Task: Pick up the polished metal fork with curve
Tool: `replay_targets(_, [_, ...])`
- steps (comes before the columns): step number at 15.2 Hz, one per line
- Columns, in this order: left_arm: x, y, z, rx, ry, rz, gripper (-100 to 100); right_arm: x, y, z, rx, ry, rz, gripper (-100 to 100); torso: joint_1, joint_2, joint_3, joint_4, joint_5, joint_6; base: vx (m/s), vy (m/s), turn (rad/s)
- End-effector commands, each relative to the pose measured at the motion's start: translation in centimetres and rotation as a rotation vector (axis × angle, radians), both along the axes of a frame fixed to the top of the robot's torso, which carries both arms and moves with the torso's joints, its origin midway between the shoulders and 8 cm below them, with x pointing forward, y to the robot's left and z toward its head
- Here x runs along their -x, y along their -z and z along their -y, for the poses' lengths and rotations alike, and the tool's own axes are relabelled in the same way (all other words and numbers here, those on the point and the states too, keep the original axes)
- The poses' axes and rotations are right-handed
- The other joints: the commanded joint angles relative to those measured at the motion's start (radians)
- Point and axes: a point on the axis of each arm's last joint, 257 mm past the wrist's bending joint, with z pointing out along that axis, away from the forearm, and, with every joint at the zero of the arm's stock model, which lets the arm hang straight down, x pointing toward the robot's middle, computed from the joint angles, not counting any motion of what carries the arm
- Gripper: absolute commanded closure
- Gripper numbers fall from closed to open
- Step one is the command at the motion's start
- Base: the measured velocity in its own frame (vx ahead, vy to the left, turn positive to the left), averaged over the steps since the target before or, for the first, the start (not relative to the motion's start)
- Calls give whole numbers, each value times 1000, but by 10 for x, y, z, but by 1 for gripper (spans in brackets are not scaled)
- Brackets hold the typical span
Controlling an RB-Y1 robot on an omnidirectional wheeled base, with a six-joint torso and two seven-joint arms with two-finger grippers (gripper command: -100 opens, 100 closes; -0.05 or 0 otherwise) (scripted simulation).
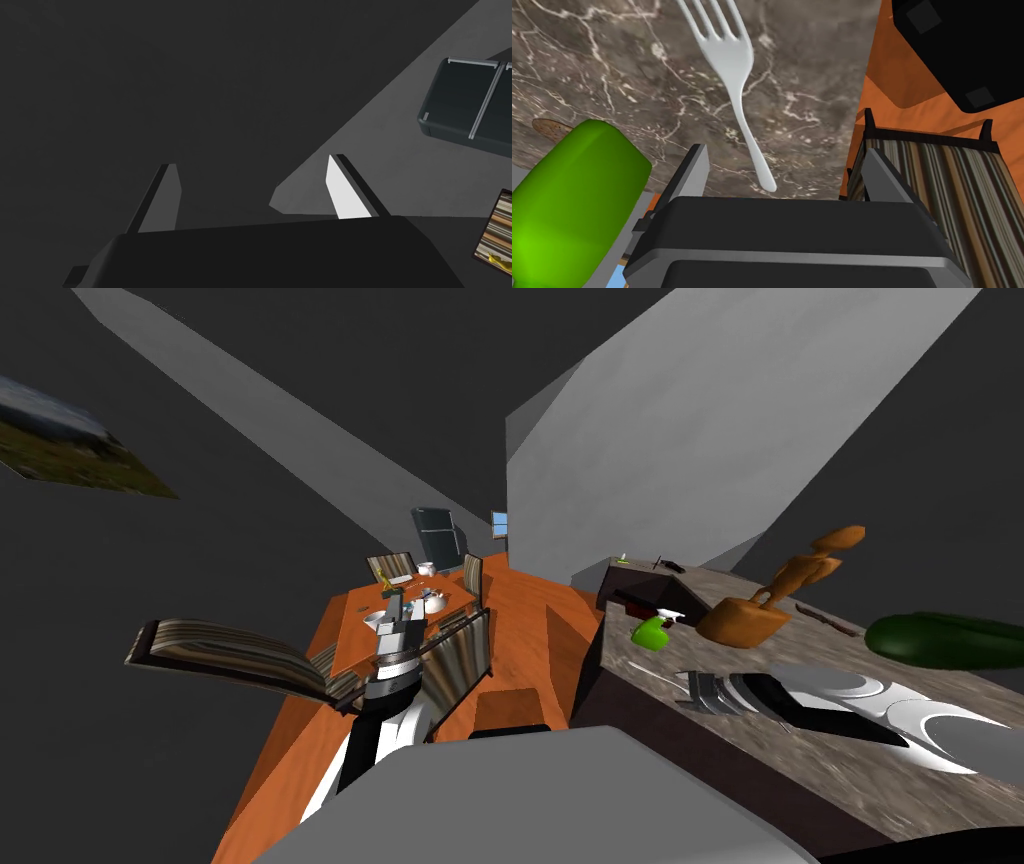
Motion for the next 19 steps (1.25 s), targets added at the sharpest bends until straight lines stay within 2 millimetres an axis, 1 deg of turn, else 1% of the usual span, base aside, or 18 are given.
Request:
replay_targets(1, [0, 0, 0, 0, 0, 0, 0, 14, 2, 16, 36, -4, -32, -100, 0, 0, 0, 0, 0, 0, 86, 25, 101])
replay_targets(2, [0, 0, 0, 0, 0, 0, 0, 14, 2, 18, 39, -1, -32, -100, 0, 0, 0, 0, 0, 0, 59, 15, 24])
replay_targets(4, [0, 0, 0, 0, 0, 0, 0, 39, 1, 40, 91, -4, -91, -100, -1, 2, 1, 0, -1, 0, 63, 22, 76])
replay_targets(6, [0, 0, 0, 0, 0, 0, 0, 57, 1, 53, 123, -6, -134, -100, -1, 1, 0, 0, -1, 0, 86, 18, 99])
replay_targets(7, [0, 0, 0, 0, 0, 0, 0, 48, 2, 45, 102, -6, -109, -100, -1, 0, 0, 0, -1, 0, 49, 11, 35])
replay_targets(8, [0, 0, 0, 0, 0, 0, 0, 55, 15, 44, 104, 3, -112, -100, -1, 2, 1, 0, -1, 0, 27, -12, 59])
replay_targets(9, [0, 0, 0, 0, 0, 0, 0, 56, 18, 44, 103, 5, -112, -100, -3, 3, 2, 1, -1, 0, 21, -26, 88])
replay_targets(10, [0, 0, 0, 0, 0, 0, 0, 59, 25, 43, 102, 11, -111, -100, -4, 4, 2, 1, -2, 0, 12, -35, 95])
replay_targets(11, [0, 0, 0, 0, 0, 0, 0, 56, 17, 44, 101, 6, -113, -100, -5, 5, 3, 1, -2, 0, 6, -24, 40])
replay_targets(12, [0, 0, 0, 0, 0, 0, 0, 56, 18, 44, 102, 7, -112, 100, -5, 5, 3, 1, -2, 1, 4, -9, 3])
replay_targets(16, [0, 0, 0, 0, 0, 0, 0, 56, 17, 45, 106, 7, -112, 100, -4, 6, 4, 1, -2, 0, 0, 0, 0])
replay_targets(17, [0, 0, 0, 0, 0, 0, 0, 50, 5, 46, 106, -4, -114, 100, -5, 6, 4, 1, -3, 0, -13, 16, -97])
replay_targets(18, [0, 0, 0, 0, 0, 0, 0, 49, 2, 46, 106, -6, -114, 100, -4, 7, 4, 1, -3, 1, -26, 32, -128])
replay_targets(19, [0, 0, 0, 0, 0, 0, 0, 51, 8, 47, 111, -2, -111, 100, -4, 8, 4, 2, -3, 2, -17, 21, -46])
